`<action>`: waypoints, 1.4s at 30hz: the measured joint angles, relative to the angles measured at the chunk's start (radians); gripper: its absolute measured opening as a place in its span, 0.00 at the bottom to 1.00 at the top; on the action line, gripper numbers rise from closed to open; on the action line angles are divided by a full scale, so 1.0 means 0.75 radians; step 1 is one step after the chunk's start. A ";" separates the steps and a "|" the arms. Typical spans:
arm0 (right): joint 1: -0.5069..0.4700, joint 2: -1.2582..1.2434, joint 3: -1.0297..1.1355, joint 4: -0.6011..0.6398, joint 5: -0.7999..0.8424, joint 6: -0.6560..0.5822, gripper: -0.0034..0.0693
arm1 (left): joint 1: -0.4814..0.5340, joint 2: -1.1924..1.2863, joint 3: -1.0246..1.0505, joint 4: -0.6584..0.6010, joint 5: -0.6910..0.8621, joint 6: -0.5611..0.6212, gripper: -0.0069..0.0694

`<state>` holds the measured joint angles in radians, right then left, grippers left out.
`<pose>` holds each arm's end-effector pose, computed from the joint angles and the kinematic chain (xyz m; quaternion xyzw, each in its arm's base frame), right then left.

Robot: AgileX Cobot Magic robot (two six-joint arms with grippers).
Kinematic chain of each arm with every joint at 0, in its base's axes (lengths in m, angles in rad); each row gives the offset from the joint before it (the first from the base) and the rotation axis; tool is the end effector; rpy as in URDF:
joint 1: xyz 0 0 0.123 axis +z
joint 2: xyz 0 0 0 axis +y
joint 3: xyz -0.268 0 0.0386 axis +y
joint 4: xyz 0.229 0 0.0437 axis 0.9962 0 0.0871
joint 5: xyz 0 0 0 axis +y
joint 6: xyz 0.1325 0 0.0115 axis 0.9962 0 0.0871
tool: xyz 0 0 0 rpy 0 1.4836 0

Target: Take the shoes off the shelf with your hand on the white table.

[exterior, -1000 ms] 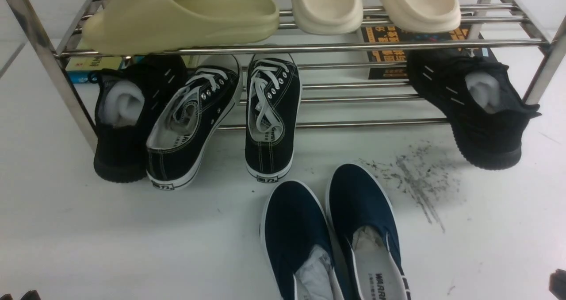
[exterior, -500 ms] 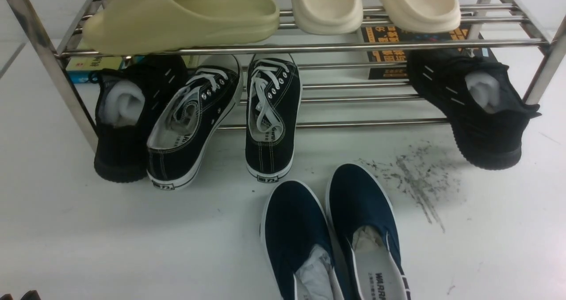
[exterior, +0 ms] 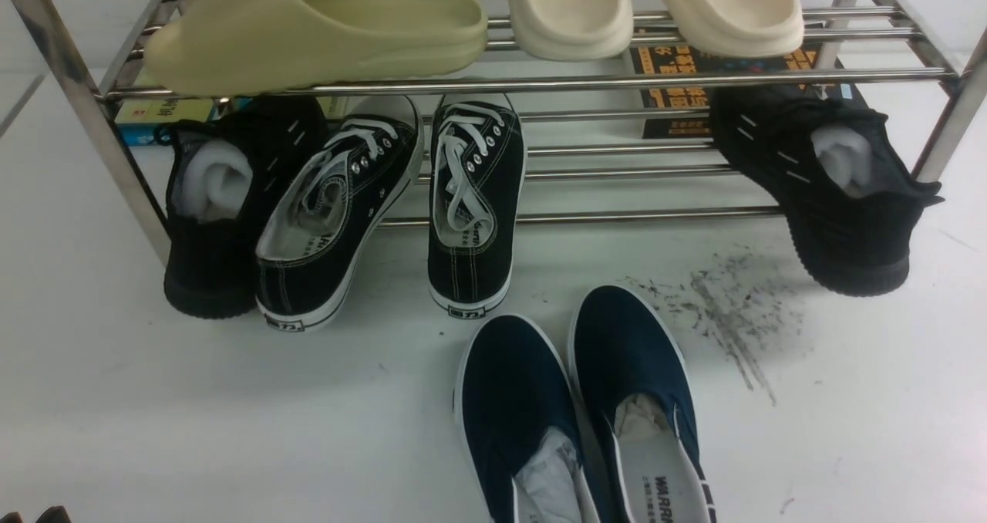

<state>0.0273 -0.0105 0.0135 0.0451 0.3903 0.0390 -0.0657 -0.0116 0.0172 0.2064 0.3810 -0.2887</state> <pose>0.0874 0.0047 0.1617 0.0165 0.8064 0.0388 0.5899 0.0883 0.0044 0.1626 -0.0352 0.8014 -0.0179 0.5968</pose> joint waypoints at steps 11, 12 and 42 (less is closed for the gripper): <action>0.046 0.000 0.000 0.000 0.000 0.000 0.13 | 0.000 0.000 0.000 0.000 0.000 0.000 0.41; 0.047 0.000 0.000 0.000 0.000 0.000 0.13 | 0.000 0.000 0.000 0.000 0.000 0.000 0.41; 0.050 0.000 0.000 0.001 0.000 0.000 0.19 | 0.000 0.000 0.000 0.000 0.000 0.000 0.41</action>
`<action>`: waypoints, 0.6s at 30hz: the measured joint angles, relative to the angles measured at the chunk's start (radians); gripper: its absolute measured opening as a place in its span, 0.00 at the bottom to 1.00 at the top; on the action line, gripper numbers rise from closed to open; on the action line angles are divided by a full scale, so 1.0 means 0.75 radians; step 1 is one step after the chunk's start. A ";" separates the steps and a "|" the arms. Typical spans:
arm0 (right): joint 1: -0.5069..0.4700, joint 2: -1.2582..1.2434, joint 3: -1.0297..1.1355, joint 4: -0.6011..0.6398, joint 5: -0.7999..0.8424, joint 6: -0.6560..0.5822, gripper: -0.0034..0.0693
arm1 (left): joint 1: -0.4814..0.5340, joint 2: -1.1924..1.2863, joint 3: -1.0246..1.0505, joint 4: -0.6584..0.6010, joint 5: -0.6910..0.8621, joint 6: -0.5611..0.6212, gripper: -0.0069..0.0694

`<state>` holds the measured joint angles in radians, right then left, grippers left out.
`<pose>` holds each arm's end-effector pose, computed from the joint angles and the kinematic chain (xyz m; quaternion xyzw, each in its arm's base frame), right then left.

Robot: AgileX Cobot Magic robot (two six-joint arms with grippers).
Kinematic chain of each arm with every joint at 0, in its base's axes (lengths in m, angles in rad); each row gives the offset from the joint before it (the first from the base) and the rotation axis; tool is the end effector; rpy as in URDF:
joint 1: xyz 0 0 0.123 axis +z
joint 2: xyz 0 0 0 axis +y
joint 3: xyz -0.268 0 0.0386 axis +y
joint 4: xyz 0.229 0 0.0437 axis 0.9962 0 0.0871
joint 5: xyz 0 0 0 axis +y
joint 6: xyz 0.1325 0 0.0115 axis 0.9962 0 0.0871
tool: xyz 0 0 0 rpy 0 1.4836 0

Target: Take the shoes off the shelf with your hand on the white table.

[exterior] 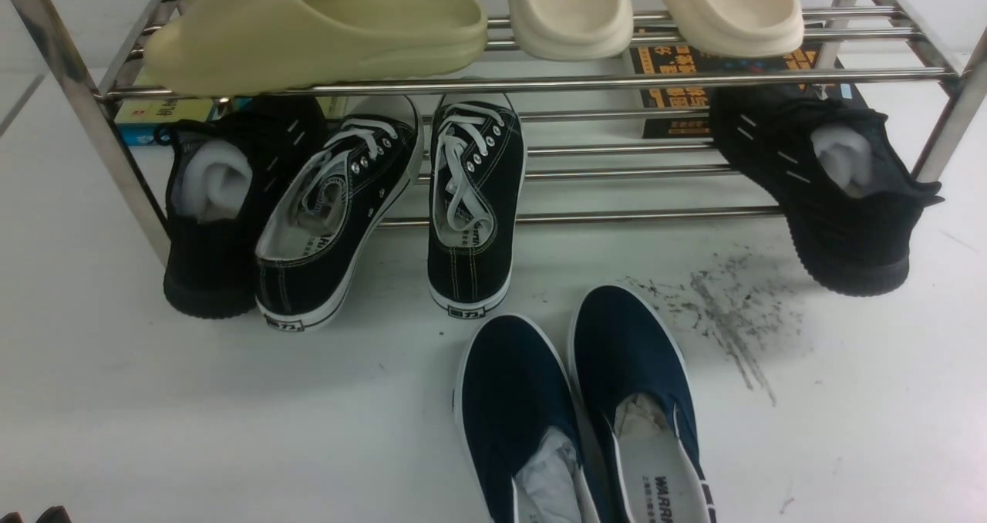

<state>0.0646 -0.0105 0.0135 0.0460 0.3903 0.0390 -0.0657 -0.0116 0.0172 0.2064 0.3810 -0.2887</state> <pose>0.0872 0.0080 0.1617 0.0017 0.8065 0.0502 0.5891 0.0883 0.0044 0.1626 -0.0352 0.8014 -0.0179 0.5968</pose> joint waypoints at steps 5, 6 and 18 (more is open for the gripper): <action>0.000 0.000 0.000 0.000 0.000 0.000 0.20 | 0.000 0.000 0.000 0.000 0.000 0.000 0.41; 0.000 0.000 0.000 0.000 0.000 0.000 0.20 | 0.000 0.000 0.000 0.000 0.000 0.000 0.41; 0.000 0.000 0.000 0.000 0.000 0.000 0.22 | 0.000 0.000 0.000 0.000 0.000 0.000 0.41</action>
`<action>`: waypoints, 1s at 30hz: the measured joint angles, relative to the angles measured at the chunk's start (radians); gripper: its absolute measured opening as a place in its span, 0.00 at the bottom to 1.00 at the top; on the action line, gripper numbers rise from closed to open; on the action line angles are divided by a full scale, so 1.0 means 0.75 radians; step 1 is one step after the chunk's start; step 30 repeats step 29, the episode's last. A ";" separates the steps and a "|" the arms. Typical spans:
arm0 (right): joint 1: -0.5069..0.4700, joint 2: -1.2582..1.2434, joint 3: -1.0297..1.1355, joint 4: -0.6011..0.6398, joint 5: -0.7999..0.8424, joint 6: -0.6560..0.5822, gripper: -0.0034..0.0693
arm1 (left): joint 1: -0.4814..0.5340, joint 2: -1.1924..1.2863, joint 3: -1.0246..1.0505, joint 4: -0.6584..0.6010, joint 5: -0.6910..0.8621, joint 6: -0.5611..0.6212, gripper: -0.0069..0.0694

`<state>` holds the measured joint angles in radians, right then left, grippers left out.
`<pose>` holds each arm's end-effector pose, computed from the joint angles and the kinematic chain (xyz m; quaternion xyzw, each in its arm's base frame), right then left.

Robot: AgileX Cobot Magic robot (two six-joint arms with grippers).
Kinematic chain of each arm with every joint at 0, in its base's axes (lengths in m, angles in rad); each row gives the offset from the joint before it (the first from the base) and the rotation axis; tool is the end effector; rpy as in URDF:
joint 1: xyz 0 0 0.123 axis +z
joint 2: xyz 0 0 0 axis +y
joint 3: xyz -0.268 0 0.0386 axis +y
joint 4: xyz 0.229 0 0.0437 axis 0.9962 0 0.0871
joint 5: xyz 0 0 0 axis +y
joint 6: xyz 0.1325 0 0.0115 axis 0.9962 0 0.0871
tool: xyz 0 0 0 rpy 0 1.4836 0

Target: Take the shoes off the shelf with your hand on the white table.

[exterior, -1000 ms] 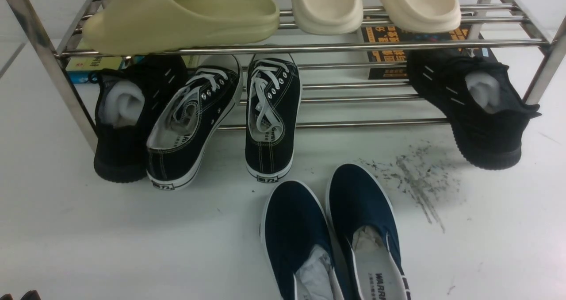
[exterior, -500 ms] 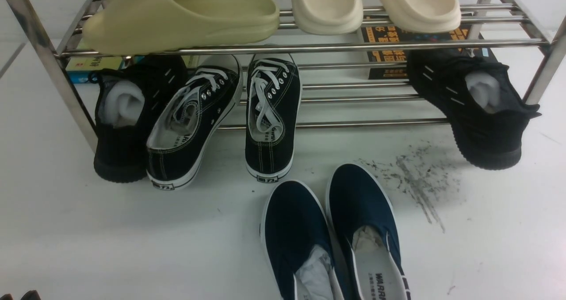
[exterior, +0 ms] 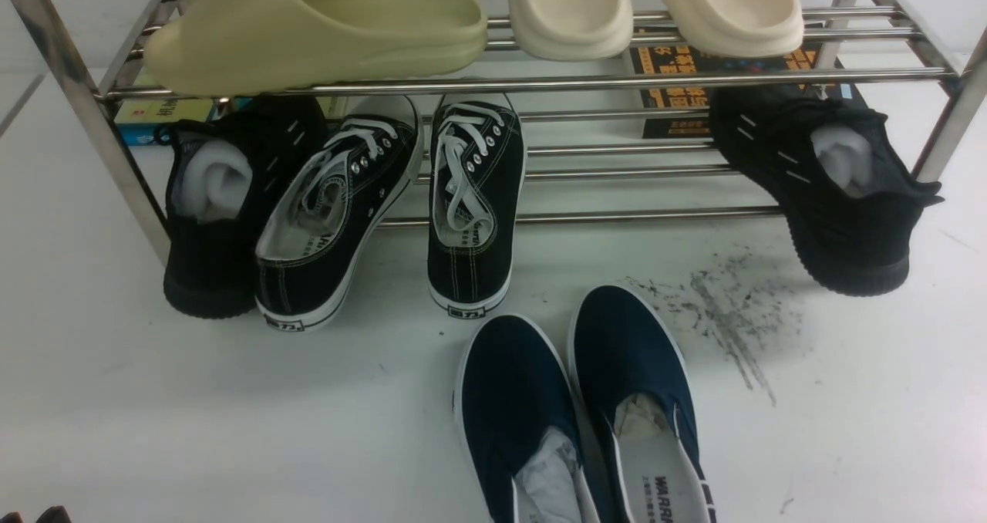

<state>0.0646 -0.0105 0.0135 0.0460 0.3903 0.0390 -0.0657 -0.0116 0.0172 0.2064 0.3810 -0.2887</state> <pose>0.0872 0.0080 0.1617 0.0017 0.8065 0.0502 0.5891 0.0883 0.0044 0.1626 -0.0352 0.8014 -0.0179 0.5968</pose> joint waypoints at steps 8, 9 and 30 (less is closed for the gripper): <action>0.000 0.000 0.000 0.000 0.000 0.000 0.23 | 0.000 0.000 0.000 0.000 0.000 0.000 0.41; 0.000 0.000 0.000 0.000 0.000 0.000 0.23 | 0.000 0.000 0.000 0.000 0.000 0.000 0.41; 0.000 0.000 0.000 0.000 0.000 0.000 0.26 | 0.000 0.000 0.000 0.000 0.000 0.000 0.41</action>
